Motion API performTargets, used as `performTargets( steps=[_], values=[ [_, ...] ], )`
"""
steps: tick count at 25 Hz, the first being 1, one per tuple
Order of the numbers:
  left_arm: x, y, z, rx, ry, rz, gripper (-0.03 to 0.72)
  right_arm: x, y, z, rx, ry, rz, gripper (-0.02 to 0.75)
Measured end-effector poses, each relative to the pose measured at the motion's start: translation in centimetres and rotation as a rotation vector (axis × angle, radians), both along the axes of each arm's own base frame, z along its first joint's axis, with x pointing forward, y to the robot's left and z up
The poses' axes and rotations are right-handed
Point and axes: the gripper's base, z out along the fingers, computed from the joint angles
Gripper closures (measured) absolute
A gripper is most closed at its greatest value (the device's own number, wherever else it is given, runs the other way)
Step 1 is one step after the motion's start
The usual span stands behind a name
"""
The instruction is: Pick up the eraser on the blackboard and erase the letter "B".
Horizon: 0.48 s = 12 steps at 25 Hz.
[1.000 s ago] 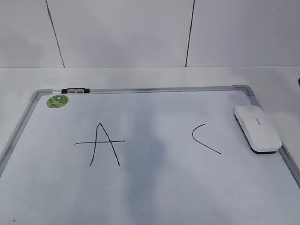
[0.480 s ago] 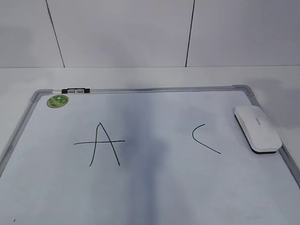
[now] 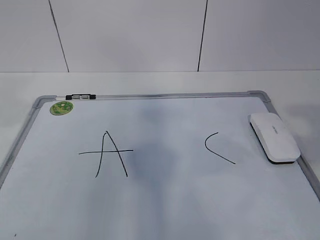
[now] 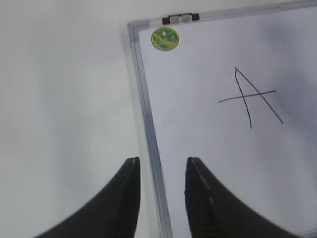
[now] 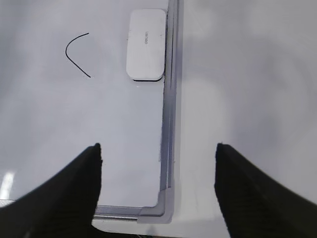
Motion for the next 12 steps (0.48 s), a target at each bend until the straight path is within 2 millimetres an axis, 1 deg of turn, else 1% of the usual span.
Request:
performTargets(
  steps=[6, 9, 12],
  values=[
    [-4.7, 0.1, -2.0, -0.001, -0.043, 0.0, 0.454, -2.5, -0.5, -1.4, -0.016, -0.042, -0.01, 0.168],
    [-6.5, 0.1, -3.2, -0.001, -0.058, -0.002, 0.454, -3.2, -0.6, -2.5, -0.016, -0.041, -0.01, 0.168],
    [-7.9, 0.2, -4.8, -0.001, -0.059, -0.002, 0.454, -4.0, -0.6, -3.6, -0.016, -0.039, -0.01, 0.168]
  ],
)
